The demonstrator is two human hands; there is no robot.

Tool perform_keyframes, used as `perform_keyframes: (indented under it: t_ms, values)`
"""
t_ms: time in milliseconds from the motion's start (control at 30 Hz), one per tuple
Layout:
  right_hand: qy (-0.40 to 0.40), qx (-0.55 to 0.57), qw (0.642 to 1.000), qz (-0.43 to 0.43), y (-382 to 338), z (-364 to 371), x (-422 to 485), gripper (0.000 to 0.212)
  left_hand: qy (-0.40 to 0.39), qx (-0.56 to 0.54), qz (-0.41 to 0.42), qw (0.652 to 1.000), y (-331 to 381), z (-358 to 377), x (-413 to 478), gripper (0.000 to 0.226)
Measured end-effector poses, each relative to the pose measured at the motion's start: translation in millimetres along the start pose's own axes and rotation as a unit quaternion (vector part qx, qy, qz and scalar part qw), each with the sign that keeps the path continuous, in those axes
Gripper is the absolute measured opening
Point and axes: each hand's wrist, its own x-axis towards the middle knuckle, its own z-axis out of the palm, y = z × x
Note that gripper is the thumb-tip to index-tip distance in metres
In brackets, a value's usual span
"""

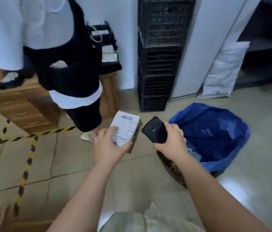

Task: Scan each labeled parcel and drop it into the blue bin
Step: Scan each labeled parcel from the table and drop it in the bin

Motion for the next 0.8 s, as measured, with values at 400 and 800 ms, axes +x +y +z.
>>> perform_keyframes:
  t_ms: [400,800]
  values:
    - [0.089,0.058,0.968,0.229,156,-62,43,0.095,-0.220,0.025,0.107,0.969,138,167,65,0.076]
    - [0.149,0.073,0.909,0.382,249,-100,165,0.095,-0.429,0.098,0.228,0.869,220,354,188,0.086]
